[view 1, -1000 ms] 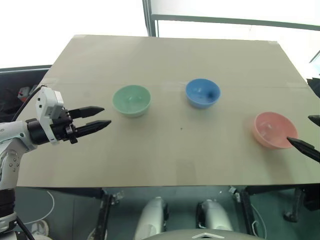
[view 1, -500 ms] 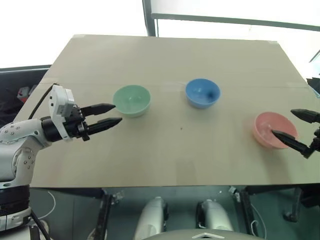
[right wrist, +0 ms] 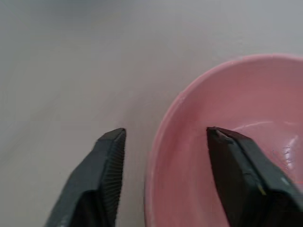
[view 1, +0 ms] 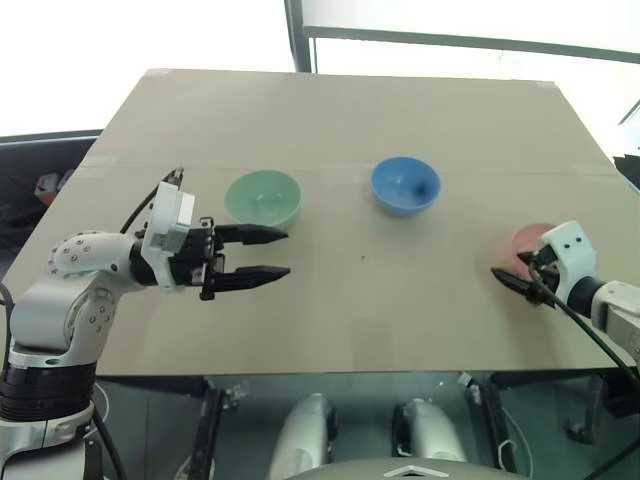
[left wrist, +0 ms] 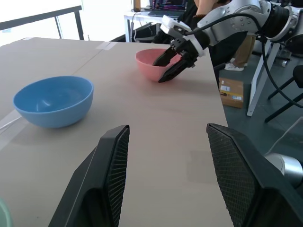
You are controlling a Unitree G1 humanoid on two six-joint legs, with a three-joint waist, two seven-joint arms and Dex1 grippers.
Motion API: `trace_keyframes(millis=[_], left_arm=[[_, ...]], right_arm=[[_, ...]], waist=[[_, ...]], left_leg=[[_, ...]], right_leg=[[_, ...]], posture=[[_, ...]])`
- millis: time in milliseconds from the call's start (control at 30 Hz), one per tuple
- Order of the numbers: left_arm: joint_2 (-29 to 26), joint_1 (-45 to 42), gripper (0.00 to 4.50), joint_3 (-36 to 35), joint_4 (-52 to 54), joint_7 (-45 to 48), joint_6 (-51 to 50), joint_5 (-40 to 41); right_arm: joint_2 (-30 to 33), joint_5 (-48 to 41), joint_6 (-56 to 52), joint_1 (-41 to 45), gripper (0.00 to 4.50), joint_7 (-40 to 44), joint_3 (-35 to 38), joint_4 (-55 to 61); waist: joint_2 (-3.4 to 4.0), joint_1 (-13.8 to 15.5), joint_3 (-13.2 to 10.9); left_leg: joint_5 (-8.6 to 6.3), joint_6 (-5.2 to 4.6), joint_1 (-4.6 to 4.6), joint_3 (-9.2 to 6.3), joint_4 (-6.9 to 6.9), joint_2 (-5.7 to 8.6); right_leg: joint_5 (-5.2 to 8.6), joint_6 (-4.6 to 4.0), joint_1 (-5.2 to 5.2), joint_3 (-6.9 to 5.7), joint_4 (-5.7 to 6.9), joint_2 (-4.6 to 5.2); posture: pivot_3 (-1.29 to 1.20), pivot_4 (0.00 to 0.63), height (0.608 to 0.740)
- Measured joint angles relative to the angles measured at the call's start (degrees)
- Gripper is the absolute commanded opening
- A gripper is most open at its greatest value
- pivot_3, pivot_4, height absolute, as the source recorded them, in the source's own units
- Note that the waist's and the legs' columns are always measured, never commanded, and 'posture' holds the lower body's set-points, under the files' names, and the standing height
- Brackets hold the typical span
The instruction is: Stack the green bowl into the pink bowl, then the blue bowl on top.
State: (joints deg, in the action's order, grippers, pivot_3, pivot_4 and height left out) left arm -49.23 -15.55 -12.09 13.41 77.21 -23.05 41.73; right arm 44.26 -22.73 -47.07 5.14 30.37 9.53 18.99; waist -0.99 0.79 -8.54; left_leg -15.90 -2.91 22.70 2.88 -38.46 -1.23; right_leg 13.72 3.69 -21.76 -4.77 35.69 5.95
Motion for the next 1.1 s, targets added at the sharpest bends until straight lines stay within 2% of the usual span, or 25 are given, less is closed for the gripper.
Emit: trace_keyframes(millis=[133, 267, 433, 467, 533, 667, 700, 767, 900, 1033, 1100], left_arm=[[0.1, 0.1, 2.76, 0.2, 0.1, -0.6, 0.0, 0.0], [0.1, 1.0, 2.76, 0.2, 1.3, -1.9, 0.0, 0.0], [0.1, 2.4, 2.76, -0.7, 1.3, -3.5, 0.1, -0.2], [0.1, 2.6, 2.76, -0.8, 1.3, -3.8, 0.3, -0.5], [0.1, 2.7, 2.76, -0.8, 1.3, -3.9, 0.6, -1.0], [0.1, 3.8, 2.76, -0.9, 1.2, -5.1, 0.9, -2.3], [0.2, 3.8, 2.76, -0.8, 1.2, -5.4, 0.9, -2.4], [0.2, 3.8, 2.76, -0.8, 1.3, -6.7, 0.8, -3.0], [0.0, 4.0, 2.76, -0.9, 1.4, -9.5, 0.1, -3.7], [0.0, 4.1, 2.76, -1.0, 2.4, -14.2, -1.9, -4.6], [-0.1, 3.5, 2.76, -1.1, 3.6, -18.9, -2.7, -7.0]], right_arm=[[0.0, 1.5, 0.8, 0.6, 0.08, 0.1, -0.3, -0.4], [0.2, 4.1, 3.2, 0.7, 0.04, 0.5, -1.8, -0.8], [-1.7, -1.1, 5.2, 2.5, 0.04, 7.6, -5.2, 6.7], [-2.7, -3.1, 4.9, 4.8, 0.04, 9.7, -9.2, 11.5], [-3.4, -4.0, 4.9, 6.3, 0.04, 11.1, -12.3, 14.3], [-7.0, 1.0, 4.8, 12.1, 0.04, 10.2, -24.4, 11.7], [-7.5, 2.4, 4.9, 13.1, 0.6, 10.0, -26.1, 10.2], [-10.2, 4.2, 4.9, 16.0, 1.04, 9.4, -28.1, 5.8], [-11.4, 6.8, 5.3, 19.0, 2.68, 9.0, -28.6, -0.4], [-11.8, 6.5, 7.3, 18.9, 4.07, 9.4, -27.1, -0.4], [-12.8, 3.5, 8.3, 18.9, 4.07, 10.4, -23.1, 1.9]], waist=[[-0.04, 0.0, 0.0], [-0.04, 0.0, 0.0], [0.01, -0.4, 0.0], [0.01, -0.6, 0.0], [0.0, -0.5, 0.0], [-0.09, 0.2, 0.0], [-0.09, 0.1, 0.0], [-0.08, 0.0, 0.0], [-0.07, 0.1, 0.0], [-0.06, -0.1, 0.0], [-0.06, 0.0, 0.0]], left_leg=[[0.0, 0.0, -0.01, 0.0, -0.01, -0.01], [0.0, 0.0, -0.02, -0.01, -0.03, -0.02], [0.0, 0.0, -0.02, 0.01, 0.01, -0.08], [0.0, 0.01, -0.01, 0.0, 0.0, -0.09], [0.0, 0.0, 0.0, -0.02, 0.0, -0.07], [-0.01, -0.01, 0.05, -0.06, -0.08, -0.01], [0.0, -0.01, 0.05, -0.06, -0.09, 0.0], [0.0, 0.0, 0.04, -0.04, -0.09, -0.01], [0.0, 0.01, 0.08, -0.06, -0.03, -0.01], [0.0, 0.01, 0.13, -0.05, 0.01, -0.01], [0.01, 0.01, 0.11, -0.07, 0.01, -0.01]], right_leg=[[0.0, 0.0, 0.01, 0.0, 0.0, 0.0], [0.0, 0.0, 0.01, 0.0, 0.02, -0.01], [0.0, 0.0, -0.04, 0.06, 0.02, -0.05], [0.0, 0.0, -0.06, 0.04, 0.03, -0.05], [0.0, 0.0, -0.05, 0.02, 0.02, -0.04], [0.0, 0.0, -0.05, -0.04, 0.02, 0.0], [0.0, 0.0, -0.05, -0.03, 0.04, 0.0], [0.0, 0.0, -0.05, -0.02, 0.07, -0.01], [0.0, 0.0, -0.07, -0.06, 0.08, -0.02], [-0.01, 0.0, -0.09, -0.06, 0.09, -0.02], [-0.01, 0.0, -0.08, -0.07, 0.07, -0.02]], posture=[[0.0, 0.15, 0.74], [0.0, 0.15, 0.74], [0.0, 0.15, 0.74], [0.0, 0.15, 0.74], [0.0, 0.15, 0.74], [0.0, 0.15, 0.74], [0.0, 0.15, 0.74], [0.0, 0.15, 0.74], [0.0, 0.15, 0.74], [0.0, 0.15, 0.74], [0.0, 0.15, 0.74]])
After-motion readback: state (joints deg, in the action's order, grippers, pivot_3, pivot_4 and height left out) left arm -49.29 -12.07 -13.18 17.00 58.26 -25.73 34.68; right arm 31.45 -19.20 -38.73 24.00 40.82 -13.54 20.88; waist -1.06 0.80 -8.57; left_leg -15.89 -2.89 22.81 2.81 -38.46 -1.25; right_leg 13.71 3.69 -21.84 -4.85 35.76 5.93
